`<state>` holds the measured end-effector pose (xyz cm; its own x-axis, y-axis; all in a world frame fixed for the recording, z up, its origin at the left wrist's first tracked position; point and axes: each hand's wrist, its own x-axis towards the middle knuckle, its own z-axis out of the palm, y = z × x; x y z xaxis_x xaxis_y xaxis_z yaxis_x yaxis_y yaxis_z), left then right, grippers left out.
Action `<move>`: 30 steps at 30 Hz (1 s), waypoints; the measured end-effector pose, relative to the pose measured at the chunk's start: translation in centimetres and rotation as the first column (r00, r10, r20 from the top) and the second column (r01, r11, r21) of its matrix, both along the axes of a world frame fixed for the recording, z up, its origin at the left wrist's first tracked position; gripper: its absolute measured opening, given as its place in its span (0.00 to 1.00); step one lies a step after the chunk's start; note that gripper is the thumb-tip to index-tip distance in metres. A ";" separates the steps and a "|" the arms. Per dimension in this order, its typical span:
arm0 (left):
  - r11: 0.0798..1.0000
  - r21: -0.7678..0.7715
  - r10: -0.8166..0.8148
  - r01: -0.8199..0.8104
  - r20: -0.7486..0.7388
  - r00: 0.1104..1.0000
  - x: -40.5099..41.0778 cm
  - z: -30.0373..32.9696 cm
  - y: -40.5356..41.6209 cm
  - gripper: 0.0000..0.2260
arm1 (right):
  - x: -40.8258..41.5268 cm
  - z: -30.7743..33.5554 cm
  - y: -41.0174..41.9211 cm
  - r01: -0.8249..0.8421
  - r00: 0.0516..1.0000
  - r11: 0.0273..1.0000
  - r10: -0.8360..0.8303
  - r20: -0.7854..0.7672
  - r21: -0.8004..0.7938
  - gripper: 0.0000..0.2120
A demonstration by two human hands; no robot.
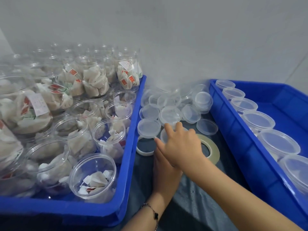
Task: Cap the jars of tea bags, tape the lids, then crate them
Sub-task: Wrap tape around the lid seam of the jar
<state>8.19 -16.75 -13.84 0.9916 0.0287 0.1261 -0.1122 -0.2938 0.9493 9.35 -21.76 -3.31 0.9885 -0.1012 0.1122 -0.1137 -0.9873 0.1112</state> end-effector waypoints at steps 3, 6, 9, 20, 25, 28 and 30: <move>0.998 -0.053 -0.034 0.028 -0.123 0.992 -0.1 0.3 0.2 0.25 | 0.7 2.2 1.5 0.074 0.972 0.993 -0.092 -0.217 -0.088 0.34; 0.996 -0.079 -0.062 0.053 -0.111 0.992 -0.4 0.6 0.3 0.34 | 0.2 5.1 1.1 -0.086 0.914 0.996 0.087 -0.396 0.021 0.11; 0.994 -0.098 -0.052 0.047 -0.055 0.997 -0.6 0.5 0.3 0.43 | -0.8 6.8 0.0 -0.129 0.966 0.988 0.143 -0.214 0.079 0.13; 1.000 -0.013 0.018 -0.017 0.036 0.999 -0.1 1.0 0.0 0.35 | 1.6 0.1 -2.2 -0.450 0.887 0.879 0.461 -0.040 0.155 0.17; 0.991 0.128 -0.044 0.045 -0.007 0.999 -0.3 -0.4 0.5 0.27 | 1.2 -1.2 0.4 -0.145 0.980 0.987 0.133 0.150 0.072 0.16; 0.993 0.105 -0.057 0.056 0.003 0.998 -0.6 -0.2 0.6 0.30 | 1.2 -1.0 0.5 -0.090 0.993 0.985 0.079 0.084 0.146 0.20; 0.998 -0.039 -0.054 0.054 -0.007 0.999 -0.7 0.7 0.6 0.36 | 1.3 0.3 -0.7 -0.136 0.982 0.934 0.171 -0.078 0.332 0.27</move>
<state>7.46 -16.18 -13.15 0.9928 -0.0202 0.1178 -0.1191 -0.2506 0.9607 10.64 -22.46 -3.06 0.9992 0.0387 -0.0051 0.0367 -0.9761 -0.2140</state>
